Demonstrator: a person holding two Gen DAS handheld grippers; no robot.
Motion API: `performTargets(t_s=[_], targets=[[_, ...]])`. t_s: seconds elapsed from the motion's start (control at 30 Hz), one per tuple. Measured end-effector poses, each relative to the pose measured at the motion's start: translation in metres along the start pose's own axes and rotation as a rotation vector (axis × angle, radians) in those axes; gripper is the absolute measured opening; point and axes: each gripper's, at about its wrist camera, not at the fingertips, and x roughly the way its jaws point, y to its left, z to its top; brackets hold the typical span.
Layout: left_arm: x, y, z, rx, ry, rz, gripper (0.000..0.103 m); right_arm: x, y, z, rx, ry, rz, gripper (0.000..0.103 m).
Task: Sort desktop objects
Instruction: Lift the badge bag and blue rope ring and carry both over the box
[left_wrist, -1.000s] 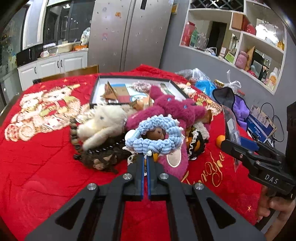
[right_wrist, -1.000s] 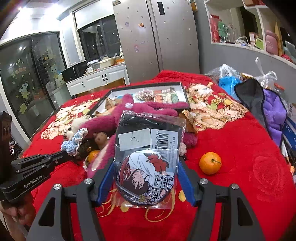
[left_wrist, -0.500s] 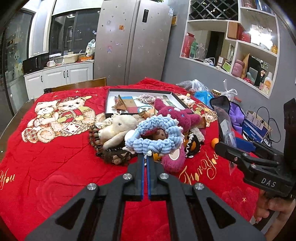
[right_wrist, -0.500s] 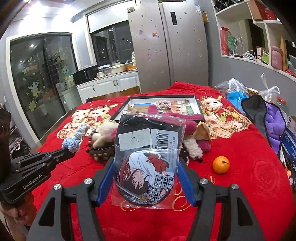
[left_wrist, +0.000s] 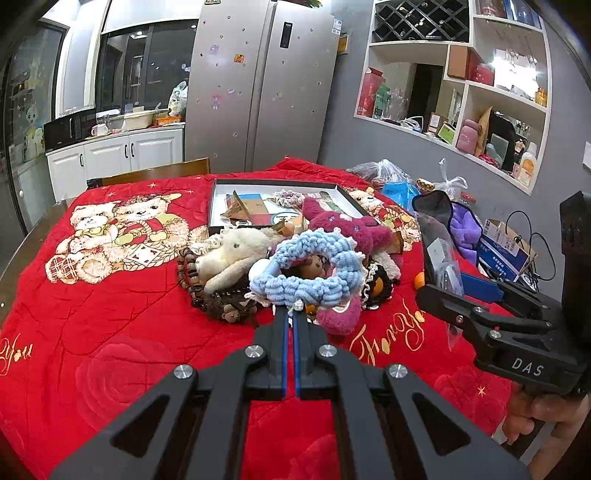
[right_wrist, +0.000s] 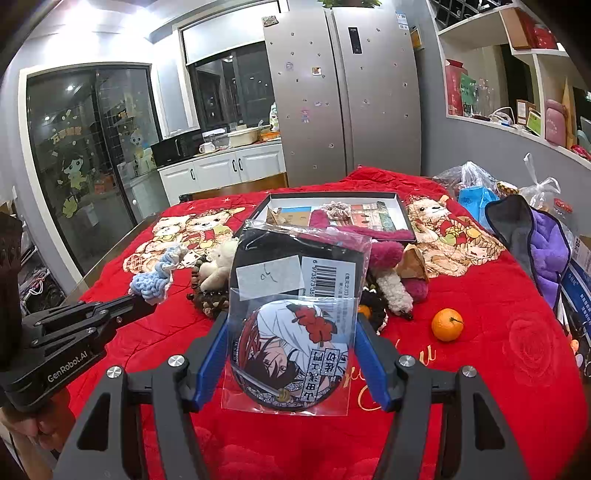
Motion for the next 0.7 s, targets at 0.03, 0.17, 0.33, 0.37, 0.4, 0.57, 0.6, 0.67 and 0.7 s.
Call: performTargets(t_s=[0.03,0.17,0.33,0.37,0.4,0.57,0.6,0.67,0.7], targets=[[0.001,0.0,-0.001,-0.001,0.004,-0.003,0.002,0.0,0.0,0.0,0.001,0.003,-0.001,0.066],[0.01,0.0,-0.005,-0.003,0.028,-0.005,0.002,0.007,-0.005,-0.005,0.016,0.027,0.004,0.066],[0.017,0.001,-0.007,-0.001,0.042,-0.006,0.002,0.016,-0.008,-0.01,0.014,0.031,-0.016,0.066],[0.018,0.001,-0.006,-0.002,0.041,-0.008,0.002,0.015,-0.006,-0.01,0.0,0.017,-0.023,0.066],[0.018,0.002,-0.006,-0.003,0.039,-0.009,0.002,0.014,-0.003,-0.009,-0.028,-0.001,-0.038,0.066],[0.021,0.003,-0.004,-0.005,0.038,-0.006,0.002,0.013,0.001,-0.007,-0.032,-0.014,0.038,0.066],[0.021,0.003,-0.004,-0.003,0.037,-0.006,0.002,0.015,0.0,-0.007,-0.021,-0.011,0.052,0.066],[0.022,0.004,-0.004,-0.003,0.042,-0.007,0.002,0.017,0.001,-0.007,-0.022,-0.003,0.041,0.067],[0.023,0.005,-0.004,-0.004,0.043,-0.008,0.002,0.017,0.0,-0.007,-0.018,-0.003,0.041,0.067]])
